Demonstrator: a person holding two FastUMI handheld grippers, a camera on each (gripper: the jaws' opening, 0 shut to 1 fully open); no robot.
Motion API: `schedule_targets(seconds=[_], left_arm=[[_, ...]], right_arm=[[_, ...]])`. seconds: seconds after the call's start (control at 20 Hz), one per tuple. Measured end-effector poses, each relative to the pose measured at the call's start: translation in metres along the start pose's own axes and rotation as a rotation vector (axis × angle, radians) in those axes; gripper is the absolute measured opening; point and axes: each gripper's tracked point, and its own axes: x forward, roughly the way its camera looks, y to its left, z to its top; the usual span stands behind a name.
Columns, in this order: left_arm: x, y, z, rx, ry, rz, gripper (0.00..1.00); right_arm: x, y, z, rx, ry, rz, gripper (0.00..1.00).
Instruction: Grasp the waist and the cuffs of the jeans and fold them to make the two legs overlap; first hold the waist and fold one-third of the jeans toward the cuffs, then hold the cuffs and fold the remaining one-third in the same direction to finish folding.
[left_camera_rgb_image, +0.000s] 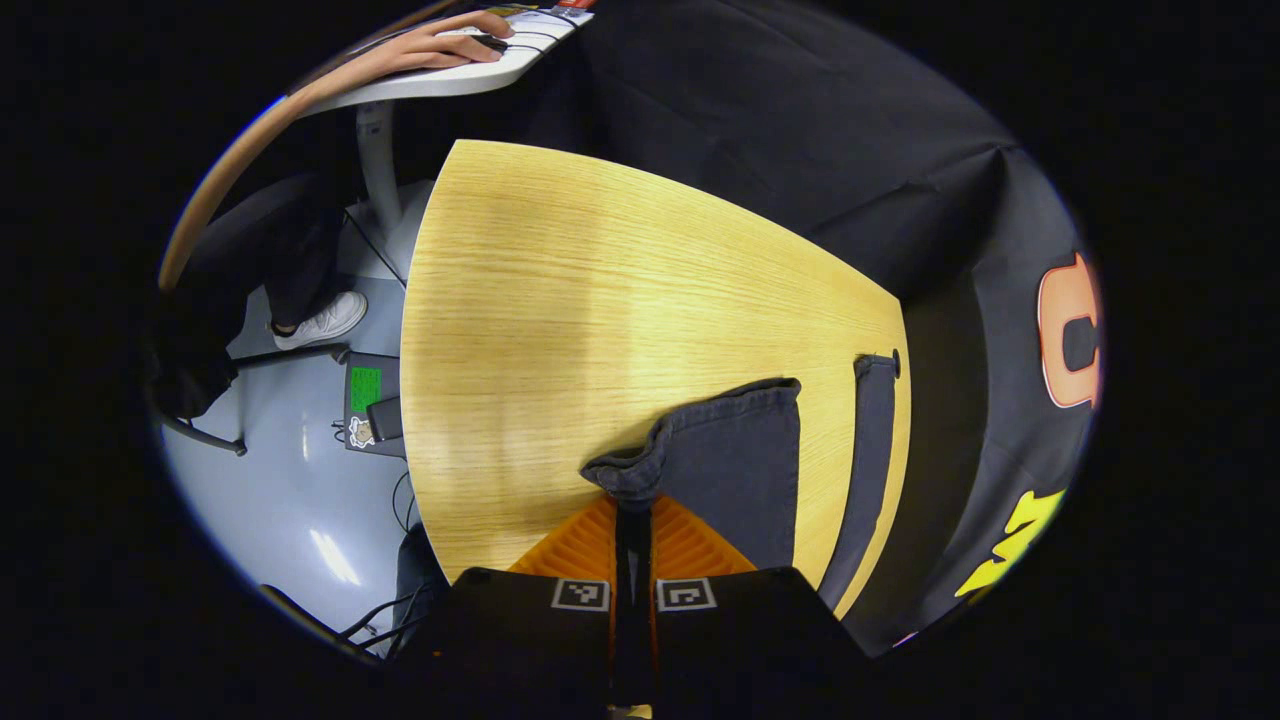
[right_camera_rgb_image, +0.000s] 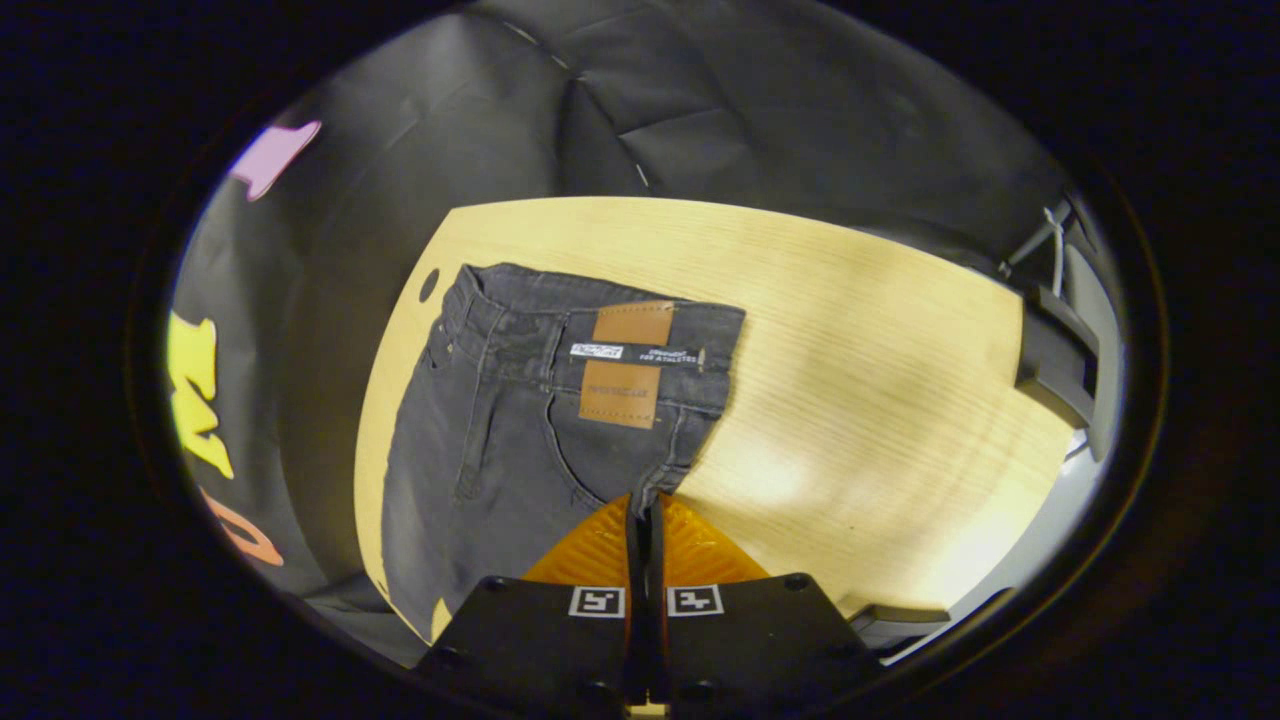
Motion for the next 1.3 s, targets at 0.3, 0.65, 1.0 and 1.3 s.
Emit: schedule_targets(seconds=[0.3, 0.65, 1.0, 1.3], left_arm=[[-0.008, -0.022, 0.005, -0.013, 0.031, -0.001, 0.03], [-0.036, -0.124, 0.027, 0.006, 0.049, -0.147, 0.03], [-0.005, -0.243, 0.048, 0.047, 0.051, -0.23, 0.03], [0.057, -0.306, 0.052, 0.062, 0.062, -0.173, 0.03]], right_arm=[[-0.028, 0.017, 0.013, -0.001, -0.03, 0.069, 0.0], [-0.068, 0.108, 0.055, 0.011, -0.091, 0.278, 0.01], [-0.064, 0.194, 0.087, 0.031, -0.082, 0.397, 0.0], [-0.014, 0.239, 0.106, 0.083, -0.063, 0.396, 0.01]])
